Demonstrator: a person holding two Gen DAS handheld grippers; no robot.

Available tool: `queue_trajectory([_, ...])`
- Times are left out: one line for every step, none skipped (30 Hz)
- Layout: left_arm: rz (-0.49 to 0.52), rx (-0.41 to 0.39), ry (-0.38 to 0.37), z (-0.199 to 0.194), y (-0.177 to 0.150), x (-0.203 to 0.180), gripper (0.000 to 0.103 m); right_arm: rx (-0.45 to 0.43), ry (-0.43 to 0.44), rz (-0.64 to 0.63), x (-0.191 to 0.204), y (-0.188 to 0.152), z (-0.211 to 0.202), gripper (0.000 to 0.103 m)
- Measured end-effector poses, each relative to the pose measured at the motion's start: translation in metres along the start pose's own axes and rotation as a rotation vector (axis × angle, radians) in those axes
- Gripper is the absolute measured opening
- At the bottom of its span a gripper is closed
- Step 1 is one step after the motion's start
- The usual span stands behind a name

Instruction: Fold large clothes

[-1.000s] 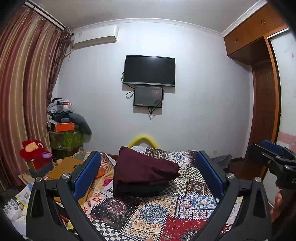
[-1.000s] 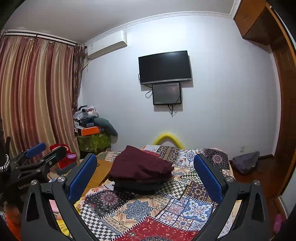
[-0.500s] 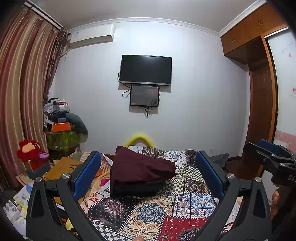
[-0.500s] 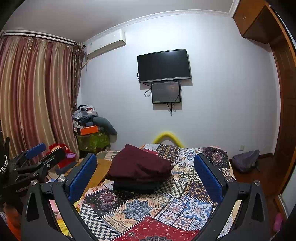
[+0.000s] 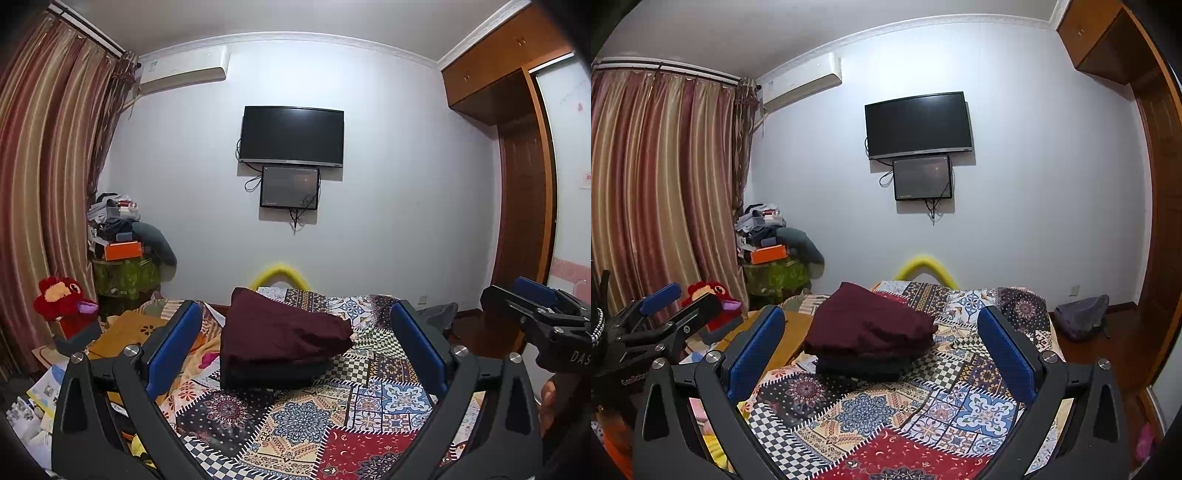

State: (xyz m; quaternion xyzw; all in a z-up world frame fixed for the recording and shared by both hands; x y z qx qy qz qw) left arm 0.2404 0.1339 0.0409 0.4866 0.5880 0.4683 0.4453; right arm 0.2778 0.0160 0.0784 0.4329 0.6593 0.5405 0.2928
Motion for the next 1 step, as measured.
queue_trajectory([-0.001,0.002,0.003,0.0002,-0.0009,0.0013,0.103,0.003,0.000,-0.001,0.0008,-0.0005,0.0013,0.103])
Point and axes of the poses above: each gripper's, at about its wrist camera, not at the fingertips, and z roughly the way its jaws point, x to its left, y to its top, the point moved 10 cm from there along z, roughly the way its jaws point, and after that the axes turned 1 degree about y, right-handed, at the moved point
